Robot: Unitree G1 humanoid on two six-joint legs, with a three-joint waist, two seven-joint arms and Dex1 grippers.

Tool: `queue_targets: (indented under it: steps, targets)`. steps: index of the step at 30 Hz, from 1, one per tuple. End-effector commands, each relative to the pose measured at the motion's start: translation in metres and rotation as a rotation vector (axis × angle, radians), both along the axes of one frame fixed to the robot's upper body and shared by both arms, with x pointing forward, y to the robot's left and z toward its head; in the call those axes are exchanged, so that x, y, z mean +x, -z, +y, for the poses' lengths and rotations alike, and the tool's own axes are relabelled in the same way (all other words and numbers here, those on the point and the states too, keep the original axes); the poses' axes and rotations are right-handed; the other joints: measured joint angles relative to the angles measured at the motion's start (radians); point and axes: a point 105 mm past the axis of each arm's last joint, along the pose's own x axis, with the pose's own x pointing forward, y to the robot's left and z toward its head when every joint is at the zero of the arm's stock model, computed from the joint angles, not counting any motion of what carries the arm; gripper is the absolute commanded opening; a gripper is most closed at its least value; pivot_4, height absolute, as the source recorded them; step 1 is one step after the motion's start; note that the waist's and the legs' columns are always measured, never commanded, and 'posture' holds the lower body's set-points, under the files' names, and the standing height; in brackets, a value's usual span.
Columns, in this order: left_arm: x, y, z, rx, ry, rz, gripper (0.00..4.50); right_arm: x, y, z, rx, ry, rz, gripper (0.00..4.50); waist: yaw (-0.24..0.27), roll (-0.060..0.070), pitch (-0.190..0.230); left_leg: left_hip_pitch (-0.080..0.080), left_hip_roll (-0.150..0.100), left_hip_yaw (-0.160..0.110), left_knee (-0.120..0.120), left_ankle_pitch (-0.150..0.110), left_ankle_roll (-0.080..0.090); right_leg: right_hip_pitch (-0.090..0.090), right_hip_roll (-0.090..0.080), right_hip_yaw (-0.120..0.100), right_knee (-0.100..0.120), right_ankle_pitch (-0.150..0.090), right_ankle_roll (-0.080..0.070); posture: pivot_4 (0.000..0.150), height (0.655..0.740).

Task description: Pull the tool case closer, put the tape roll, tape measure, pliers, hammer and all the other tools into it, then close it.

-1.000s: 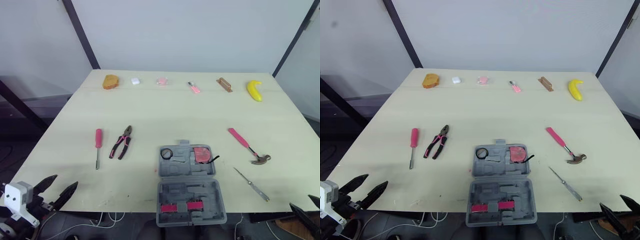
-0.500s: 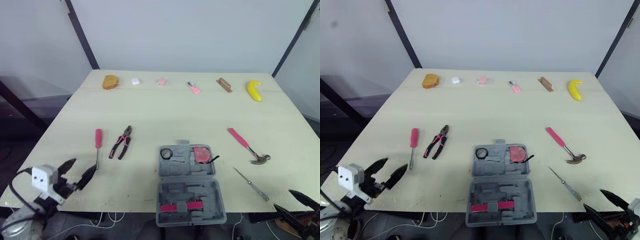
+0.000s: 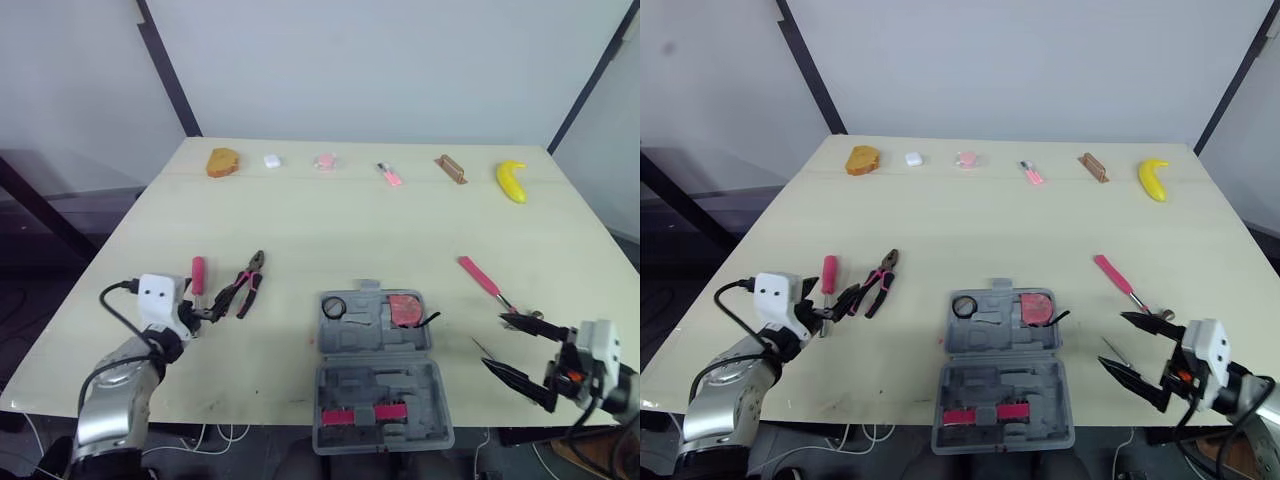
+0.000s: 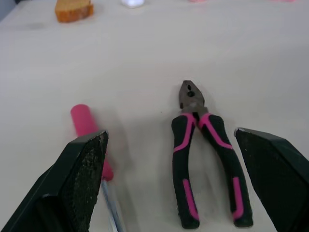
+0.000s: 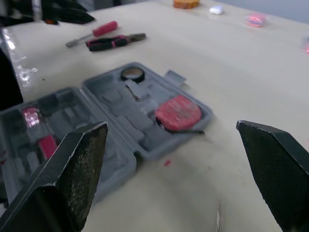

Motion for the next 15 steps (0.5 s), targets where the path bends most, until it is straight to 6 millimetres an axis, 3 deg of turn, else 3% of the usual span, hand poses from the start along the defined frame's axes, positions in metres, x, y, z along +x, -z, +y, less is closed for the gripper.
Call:
queue_targets:
  steps: [1,7,15]
  targets:
    - [0.01,-0.007,-0.01,0.03,0.003,0.01,4.5,0.008,-0.023,0.025,0.011,-0.104,-0.074,4.49,-0.002,0.0,0.0,0.0,0.0,0.0,0.0,0.0,0.0,0.0,0.0,0.0,0.0,0.0,0.0,0.15,0.74]
    - [0.025,0.002,-0.019,0.024,-0.029,0.084,4.5,0.023,-0.046,0.047,0.018,-0.185,-0.139,4.49,-0.003,0.0,0.0,-0.001,-0.001,-0.002,0.001,0.0,0.0,0.0,0.0,-0.001,0.0,0.0,0.0,0.15,0.74]
    - [0.035,0.015,-0.024,0.026,-0.072,0.156,4.5,0.029,-0.055,0.058,0.006,-0.197,-0.147,4.49,0.001,0.0,0.0,-0.004,-0.001,-0.004,0.001,0.0,0.0,-0.002,-0.001,-0.003,0.0,0.001,0.001,0.15,0.74]
